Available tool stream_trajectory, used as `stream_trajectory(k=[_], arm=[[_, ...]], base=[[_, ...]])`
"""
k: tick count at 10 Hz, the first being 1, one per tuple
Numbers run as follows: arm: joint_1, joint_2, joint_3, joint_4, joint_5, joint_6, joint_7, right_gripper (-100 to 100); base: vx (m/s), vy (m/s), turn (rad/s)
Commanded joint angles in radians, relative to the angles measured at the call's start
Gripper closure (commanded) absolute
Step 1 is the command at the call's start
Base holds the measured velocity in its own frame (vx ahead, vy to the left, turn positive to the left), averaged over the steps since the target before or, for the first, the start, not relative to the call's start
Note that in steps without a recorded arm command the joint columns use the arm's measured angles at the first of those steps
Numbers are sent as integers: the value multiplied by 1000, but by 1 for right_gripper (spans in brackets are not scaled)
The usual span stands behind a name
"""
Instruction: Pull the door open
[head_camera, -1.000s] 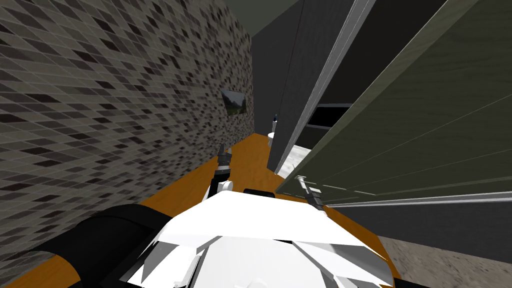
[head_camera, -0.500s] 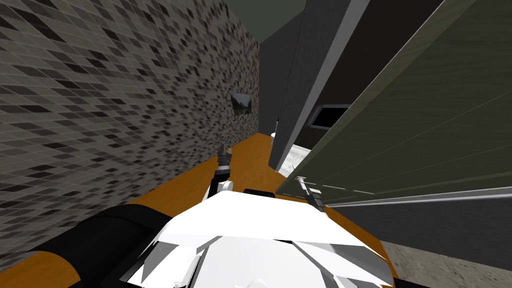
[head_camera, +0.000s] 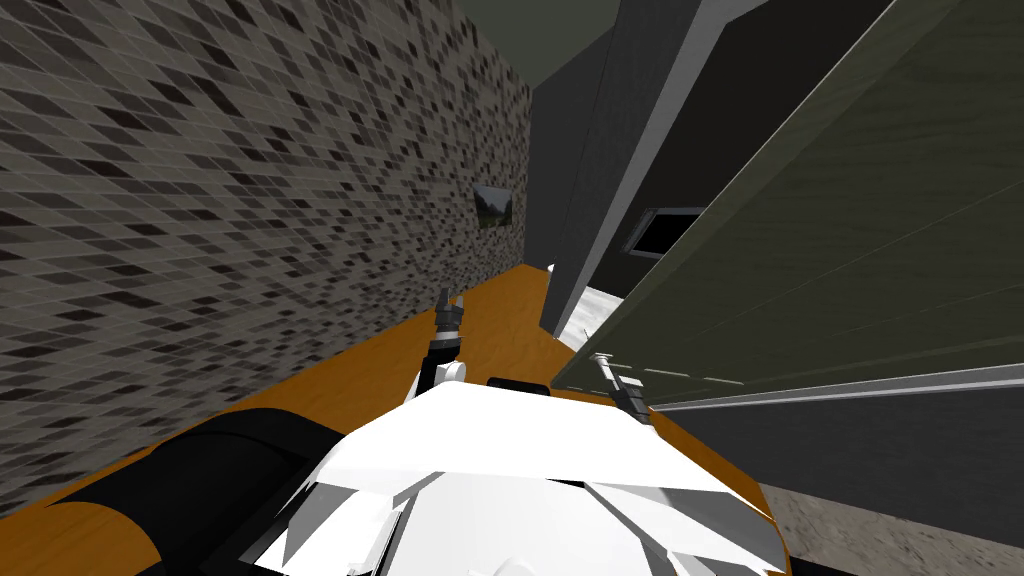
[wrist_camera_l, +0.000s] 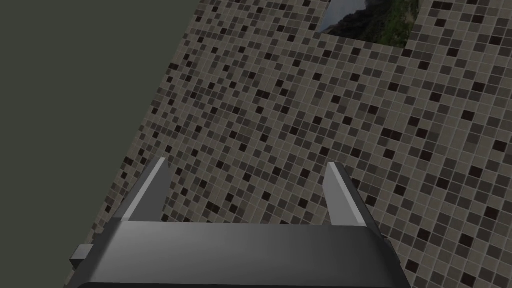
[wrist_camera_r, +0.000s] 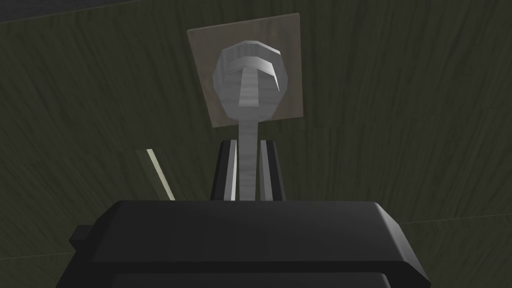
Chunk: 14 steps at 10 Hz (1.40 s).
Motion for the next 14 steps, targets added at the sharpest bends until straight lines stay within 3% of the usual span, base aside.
stream_trajectory(k=[1, 7, 14], arm=[[-2, -3, 3, 13, 2, -14, -4, 100], [-14, -11, 9, 51, 6, -45, -14, 100], [-35, -11, 15, 85, 11, -61, -19, 100]], base=[[-278, -66, 211], [-198, -64, 148], [-158, -41, 121]])
